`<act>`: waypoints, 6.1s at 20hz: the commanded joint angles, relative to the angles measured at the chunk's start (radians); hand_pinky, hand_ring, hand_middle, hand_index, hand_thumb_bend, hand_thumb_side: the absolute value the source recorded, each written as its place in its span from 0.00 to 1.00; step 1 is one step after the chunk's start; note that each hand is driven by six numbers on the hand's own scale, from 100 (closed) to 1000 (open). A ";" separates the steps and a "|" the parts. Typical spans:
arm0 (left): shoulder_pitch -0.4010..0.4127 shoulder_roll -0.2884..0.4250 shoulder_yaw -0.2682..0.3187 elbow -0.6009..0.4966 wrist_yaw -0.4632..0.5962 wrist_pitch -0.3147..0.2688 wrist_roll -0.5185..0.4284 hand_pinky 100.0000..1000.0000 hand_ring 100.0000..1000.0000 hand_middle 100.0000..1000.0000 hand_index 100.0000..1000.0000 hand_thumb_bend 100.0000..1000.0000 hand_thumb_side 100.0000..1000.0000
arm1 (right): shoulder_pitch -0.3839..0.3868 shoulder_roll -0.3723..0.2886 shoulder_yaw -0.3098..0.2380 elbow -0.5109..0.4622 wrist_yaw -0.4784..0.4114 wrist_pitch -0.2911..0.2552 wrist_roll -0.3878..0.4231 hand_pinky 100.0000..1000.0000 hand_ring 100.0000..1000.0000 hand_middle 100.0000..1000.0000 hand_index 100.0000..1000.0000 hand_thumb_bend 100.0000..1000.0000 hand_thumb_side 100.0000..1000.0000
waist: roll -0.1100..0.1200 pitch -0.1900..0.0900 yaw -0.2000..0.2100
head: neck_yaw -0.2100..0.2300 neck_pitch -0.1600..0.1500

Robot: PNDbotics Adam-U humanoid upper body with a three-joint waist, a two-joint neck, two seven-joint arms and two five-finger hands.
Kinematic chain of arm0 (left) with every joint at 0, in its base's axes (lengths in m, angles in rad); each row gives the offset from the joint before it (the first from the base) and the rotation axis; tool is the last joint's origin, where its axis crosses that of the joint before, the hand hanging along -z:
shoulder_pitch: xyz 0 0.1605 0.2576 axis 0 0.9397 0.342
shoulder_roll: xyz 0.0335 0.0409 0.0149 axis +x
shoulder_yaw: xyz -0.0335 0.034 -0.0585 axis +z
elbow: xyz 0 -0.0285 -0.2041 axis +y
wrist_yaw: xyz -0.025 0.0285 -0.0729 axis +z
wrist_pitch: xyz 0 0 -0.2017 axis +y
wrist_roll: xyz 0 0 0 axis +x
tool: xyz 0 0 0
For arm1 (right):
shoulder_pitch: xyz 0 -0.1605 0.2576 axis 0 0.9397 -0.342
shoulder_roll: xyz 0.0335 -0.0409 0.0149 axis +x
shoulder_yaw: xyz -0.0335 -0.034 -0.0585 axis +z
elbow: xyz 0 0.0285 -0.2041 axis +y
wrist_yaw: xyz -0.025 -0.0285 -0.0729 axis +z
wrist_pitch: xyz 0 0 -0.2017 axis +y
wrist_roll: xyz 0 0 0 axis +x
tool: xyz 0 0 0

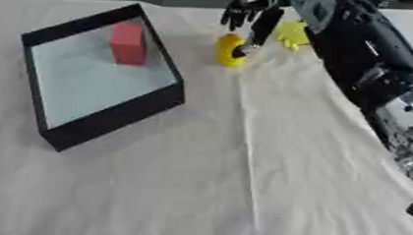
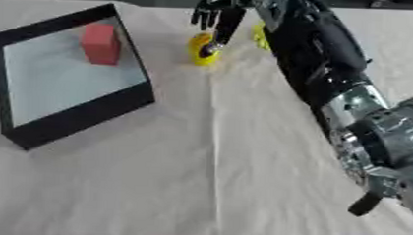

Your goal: Pick up objects on the table and place them in the box.

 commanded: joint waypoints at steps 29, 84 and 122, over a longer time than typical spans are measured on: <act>-0.006 -0.005 0.003 -0.010 -0.001 -0.006 -0.016 0.88 0.72 0.75 0.77 0.05 0.88 | 0.010 0.040 -0.008 0.002 0.219 0.136 -0.335 0.84 0.76 0.64 0.81 0.36 0.04 | 0.014 0.020 0.013 | -0.016 -0.001; 0.006 0.016 0.009 -0.015 0.009 -0.004 -0.030 0.88 0.73 0.75 0.77 0.06 0.86 | -0.115 0.010 0.043 -0.290 -0.051 0.136 -0.491 0.67 0.48 0.32 0.47 0.33 0.00 | 0.010 -0.042 -0.004 | -0.027 -0.001; -0.007 0.002 0.008 -0.026 0.025 0.002 0.021 0.88 0.73 0.75 0.77 0.07 0.86 | -0.084 0.315 0.248 -0.265 -0.199 0.032 -0.281 0.67 0.49 0.32 0.47 0.28 0.00 | 0.001 -0.042 0.055 | -0.080 -0.001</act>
